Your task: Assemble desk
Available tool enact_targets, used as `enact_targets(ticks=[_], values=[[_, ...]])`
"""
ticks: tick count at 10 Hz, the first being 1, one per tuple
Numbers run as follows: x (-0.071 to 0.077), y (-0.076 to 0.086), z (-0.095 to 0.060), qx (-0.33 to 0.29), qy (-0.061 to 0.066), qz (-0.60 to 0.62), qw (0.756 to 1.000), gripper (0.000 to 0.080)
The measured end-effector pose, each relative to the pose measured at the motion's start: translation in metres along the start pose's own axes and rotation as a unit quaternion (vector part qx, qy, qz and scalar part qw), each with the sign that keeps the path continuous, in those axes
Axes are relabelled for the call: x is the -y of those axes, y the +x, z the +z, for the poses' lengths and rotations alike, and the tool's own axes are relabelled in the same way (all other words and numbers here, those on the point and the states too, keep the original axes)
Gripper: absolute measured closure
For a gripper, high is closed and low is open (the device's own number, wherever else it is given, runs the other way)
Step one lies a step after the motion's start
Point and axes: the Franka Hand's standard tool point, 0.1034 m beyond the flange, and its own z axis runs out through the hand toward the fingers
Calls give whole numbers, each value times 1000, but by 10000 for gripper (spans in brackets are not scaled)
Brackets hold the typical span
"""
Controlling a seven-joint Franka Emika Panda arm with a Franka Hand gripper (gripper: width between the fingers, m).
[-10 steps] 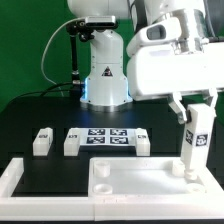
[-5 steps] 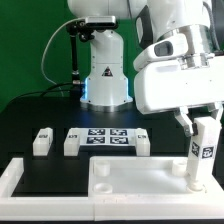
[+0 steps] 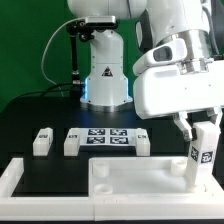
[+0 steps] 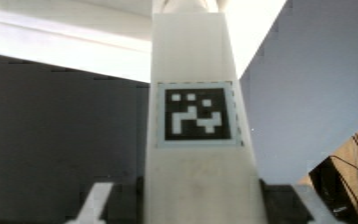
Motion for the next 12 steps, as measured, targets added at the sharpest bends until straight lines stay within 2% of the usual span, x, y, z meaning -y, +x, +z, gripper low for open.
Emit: enact_targets(ticks=[2, 5, 6, 7, 8, 9, 10, 12], values=[[-1, -7, 3, -7, -3, -1, 1000, 509], [-1, -8, 3, -10, -4, -1, 1000, 509], [-1, -8, 4, -10, -4, -1, 1000, 429], [-1, -8, 4, -10, -4, -1, 1000, 234], [-1, -8, 4, -10, -4, -1, 1000, 234], [-1, -8, 4, -10, -4, -1, 1000, 176], [-1, -8, 4, -10, -4, -1, 1000, 155], [-1, -8, 4, -10, -4, -1, 1000, 151]])
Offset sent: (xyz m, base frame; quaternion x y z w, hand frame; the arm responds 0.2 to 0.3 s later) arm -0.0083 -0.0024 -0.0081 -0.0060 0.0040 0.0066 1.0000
